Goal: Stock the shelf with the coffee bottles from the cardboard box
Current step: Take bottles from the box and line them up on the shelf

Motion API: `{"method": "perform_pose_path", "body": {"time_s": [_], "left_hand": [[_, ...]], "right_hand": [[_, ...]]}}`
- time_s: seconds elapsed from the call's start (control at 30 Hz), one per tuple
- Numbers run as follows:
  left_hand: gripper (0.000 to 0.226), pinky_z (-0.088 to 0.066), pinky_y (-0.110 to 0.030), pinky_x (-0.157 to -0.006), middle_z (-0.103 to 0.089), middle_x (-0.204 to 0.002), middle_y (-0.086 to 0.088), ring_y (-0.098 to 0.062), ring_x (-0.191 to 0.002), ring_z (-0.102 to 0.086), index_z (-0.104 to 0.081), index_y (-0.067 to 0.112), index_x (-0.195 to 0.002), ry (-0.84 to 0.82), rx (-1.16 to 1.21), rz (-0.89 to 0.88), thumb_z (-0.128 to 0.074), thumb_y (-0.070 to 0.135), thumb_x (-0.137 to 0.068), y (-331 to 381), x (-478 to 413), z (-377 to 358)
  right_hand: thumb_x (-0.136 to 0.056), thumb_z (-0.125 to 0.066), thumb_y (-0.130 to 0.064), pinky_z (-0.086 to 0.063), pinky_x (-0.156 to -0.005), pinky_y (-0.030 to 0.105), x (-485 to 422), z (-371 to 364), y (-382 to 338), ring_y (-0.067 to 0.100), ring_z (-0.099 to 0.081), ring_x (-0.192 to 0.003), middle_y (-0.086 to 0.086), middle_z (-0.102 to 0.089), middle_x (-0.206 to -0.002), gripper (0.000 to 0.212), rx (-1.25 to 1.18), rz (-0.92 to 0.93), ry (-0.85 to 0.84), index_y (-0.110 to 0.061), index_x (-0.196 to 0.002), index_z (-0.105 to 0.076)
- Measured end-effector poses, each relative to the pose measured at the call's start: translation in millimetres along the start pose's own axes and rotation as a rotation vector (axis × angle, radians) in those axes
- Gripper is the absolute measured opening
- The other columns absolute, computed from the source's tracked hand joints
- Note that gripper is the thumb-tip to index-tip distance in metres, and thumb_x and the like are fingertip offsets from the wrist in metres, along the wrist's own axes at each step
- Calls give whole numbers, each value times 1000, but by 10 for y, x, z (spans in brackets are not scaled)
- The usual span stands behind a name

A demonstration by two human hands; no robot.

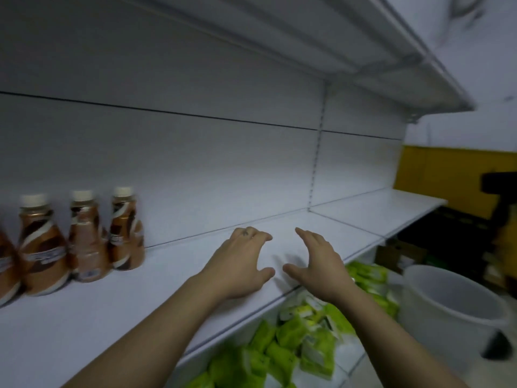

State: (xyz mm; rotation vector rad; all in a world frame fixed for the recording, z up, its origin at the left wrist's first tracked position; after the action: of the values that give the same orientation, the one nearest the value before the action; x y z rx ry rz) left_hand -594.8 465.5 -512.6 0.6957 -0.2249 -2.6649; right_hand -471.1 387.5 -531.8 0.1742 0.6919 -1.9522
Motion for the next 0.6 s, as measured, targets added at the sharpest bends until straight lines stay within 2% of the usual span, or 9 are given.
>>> {"method": "perform_pose_path", "body": {"time_s": [0.2,0.4,0.6], "left_hand": [[62,-35,-33,-102,-40,-140,4,-15,-132,-27,-39,28,-139,-133,106,-143,-60,44,-83,976,-320,-750],[67,-35,-37,-102,-44,-136,-4,-23,-127,-35,-41,22,-137,-245,113,-306,-63,47,-79,1954,-637,-1477],[67,-38,-40,-101,-42,-141,-5,-24,-128,-37,-40,24,-138,-379,210,-408,-63,48,-81,2722,-742,-2031]], "right_hand": [[-80,-69,-47,-31,-111,33,611,524,1046,20,-32,-140,4,-34,-153,86,87,-202,48,-19,-151,-27],[-82,-67,-50,-32,-111,39,1317,934,2021,24,-32,-140,4,-32,-155,86,174,-437,4,-23,-151,-24],[-82,-69,-48,-43,-101,44,1942,1391,2505,24,-46,-126,5,-43,-147,82,259,-652,21,-23,-149,-29]]}}
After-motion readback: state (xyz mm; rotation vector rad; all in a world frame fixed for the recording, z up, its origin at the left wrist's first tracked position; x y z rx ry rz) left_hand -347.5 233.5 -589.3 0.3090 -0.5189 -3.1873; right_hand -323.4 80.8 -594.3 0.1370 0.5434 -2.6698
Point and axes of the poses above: each hand's wrist, its own x-axis away from the middle knuckle, its own z-axis out of the back of the hand, y = z × x, the point moved 9 cm from there along -x, towards the middle knuckle
